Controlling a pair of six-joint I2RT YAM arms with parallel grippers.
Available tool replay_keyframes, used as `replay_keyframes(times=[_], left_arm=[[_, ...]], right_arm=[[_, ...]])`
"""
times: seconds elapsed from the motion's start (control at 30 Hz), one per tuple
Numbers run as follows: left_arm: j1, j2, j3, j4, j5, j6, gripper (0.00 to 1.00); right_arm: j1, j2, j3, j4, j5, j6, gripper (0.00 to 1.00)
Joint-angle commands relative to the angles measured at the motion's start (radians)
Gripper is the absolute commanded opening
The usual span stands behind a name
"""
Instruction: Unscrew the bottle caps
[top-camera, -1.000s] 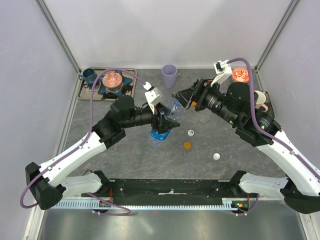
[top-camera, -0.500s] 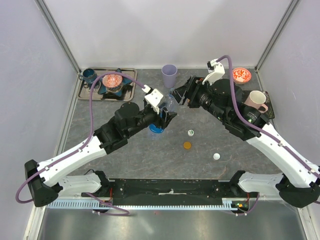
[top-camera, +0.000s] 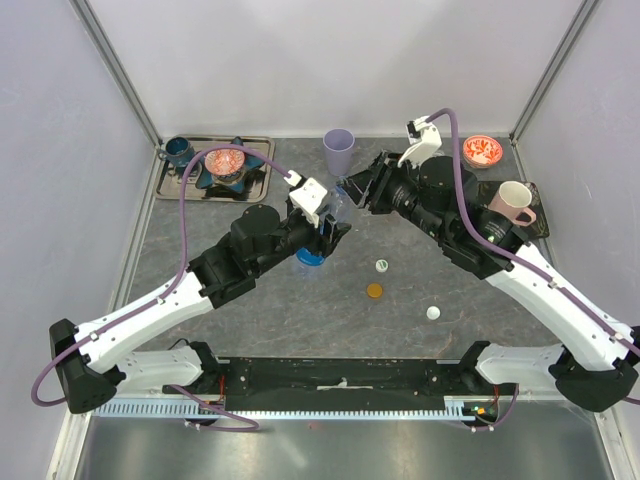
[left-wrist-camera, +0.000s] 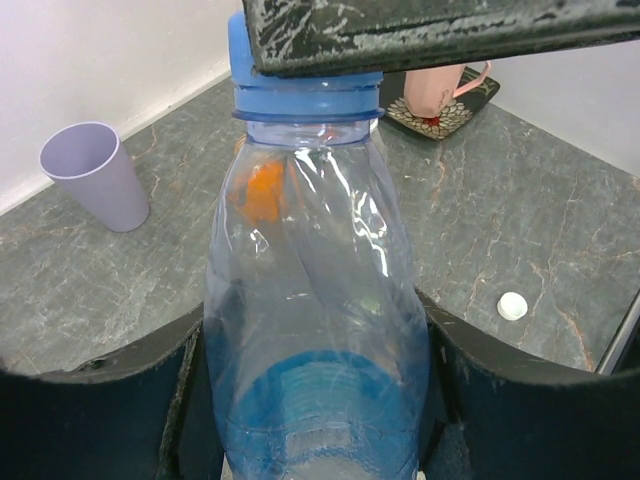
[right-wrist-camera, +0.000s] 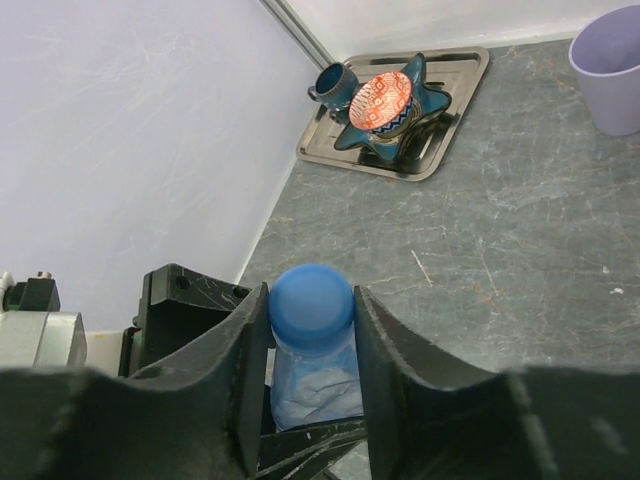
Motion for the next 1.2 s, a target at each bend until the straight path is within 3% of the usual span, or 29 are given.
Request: replay_keyframes(times=[0.0, 0.07, 0.17, 0.2, 0.43, 0.5, 0.6, 0.63, 0.7, 0.73, 0.9, 1.17], left_arm=[[-0.012, -0.013, 0.009, 0.079, 0.001, 0.037, 0.44], [-0.014, -0.013, 0.009, 0.080, 0.010, 0.032, 0.44], [-0.014, -0.017, 0.007, 0.085, 0.036, 0.027, 0.43], [-0.014, -0.025, 0.007, 0.086, 0.047, 0.027, 0.43], [-0.005, -0.099, -0.002, 0.094, 0.229, 0.020, 0.44], [0.009, -0.108, 0.032, 0.060, 0.307, 0.015, 0.45], [0.072, -0.097, 0.094, 0.003, 0.574, -0.070, 0.46], [0.112, -0.094, 0.102, 0.011, 0.734, -0.092, 0.47], [0.144, -0.088, 0.108, 0.040, 0.867, -0.172, 0.48], [0.170, -0.086, 0.105, 0.098, 0.983, -0.199, 0.48], [0.224, -0.056, 0.064, 0.311, 1.279, -0.423, 0.49], [0.232, 0.013, 0.017, 0.713, 1.456, -0.744, 0.48]], right_arm=[[-0.005, 0.015, -0.029, 0.032, 0.004, -0.001, 0.38], [-0.005, 0.015, -0.040, 0.038, -0.007, -0.001, 0.32], [-0.006, 0.010, -0.058, 0.039, -0.021, -0.018, 0.14], [-0.005, 0.006, -0.072, 0.039, -0.027, -0.037, 0.00], [-0.005, -0.049, -0.084, 0.003, -0.065, -0.186, 0.00], [-0.005, -0.068, -0.076, 0.007, -0.173, -0.238, 0.00], [-0.005, -0.102, -0.063, 0.032, -0.373, -0.306, 0.00], [-0.005, -0.109, -0.058, 0.027, -0.410, -0.329, 0.00], [-0.005, -0.121, -0.053, 0.024, -0.505, -0.366, 0.00], [-0.005, -0.126, -0.055, 0.027, -0.551, -0.381, 0.00], [-0.005, -0.175, -0.107, 0.120, -0.752, -0.424, 0.00], [-0.005, -0.175, -0.112, 0.216, -1.094, -0.430, 0.00]])
